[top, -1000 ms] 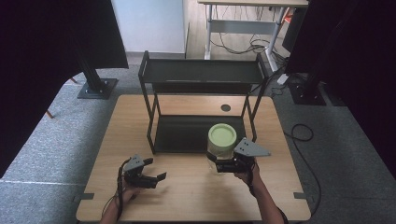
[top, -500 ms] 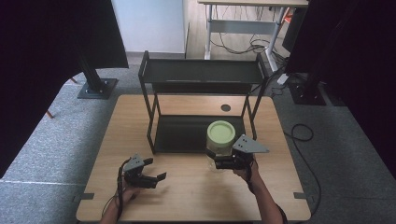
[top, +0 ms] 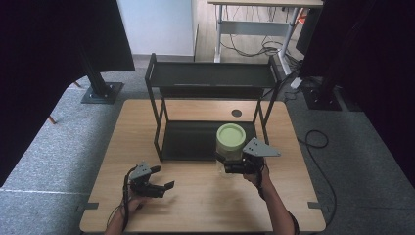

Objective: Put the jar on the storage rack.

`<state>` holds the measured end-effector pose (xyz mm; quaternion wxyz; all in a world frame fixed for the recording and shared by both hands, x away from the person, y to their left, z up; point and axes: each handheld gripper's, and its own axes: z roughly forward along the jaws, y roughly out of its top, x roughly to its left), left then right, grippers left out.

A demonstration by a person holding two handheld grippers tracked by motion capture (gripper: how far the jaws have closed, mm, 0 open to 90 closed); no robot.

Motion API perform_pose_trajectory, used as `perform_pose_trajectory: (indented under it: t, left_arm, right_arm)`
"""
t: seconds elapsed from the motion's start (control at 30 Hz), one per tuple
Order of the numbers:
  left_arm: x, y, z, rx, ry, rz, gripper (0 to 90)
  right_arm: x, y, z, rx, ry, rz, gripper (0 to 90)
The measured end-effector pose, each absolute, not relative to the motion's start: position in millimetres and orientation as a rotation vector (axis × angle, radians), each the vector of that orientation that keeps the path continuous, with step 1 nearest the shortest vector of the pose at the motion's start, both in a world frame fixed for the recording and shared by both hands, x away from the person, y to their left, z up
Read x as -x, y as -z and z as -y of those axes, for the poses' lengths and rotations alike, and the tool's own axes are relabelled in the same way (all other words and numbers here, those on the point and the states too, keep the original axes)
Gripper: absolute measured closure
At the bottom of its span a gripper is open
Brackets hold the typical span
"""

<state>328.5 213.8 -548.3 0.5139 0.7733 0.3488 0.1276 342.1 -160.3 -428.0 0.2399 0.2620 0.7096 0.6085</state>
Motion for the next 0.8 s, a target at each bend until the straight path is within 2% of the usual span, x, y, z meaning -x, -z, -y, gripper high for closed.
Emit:
perform_pose_trajectory:
  t: [0.8]
  left_arm:
    - [-328,548,-214,-1.861,-0.306,-0.837,6.0]
  right_arm:
    - [-357,426,159,-0.736,-1.659,-1.929,11.0]
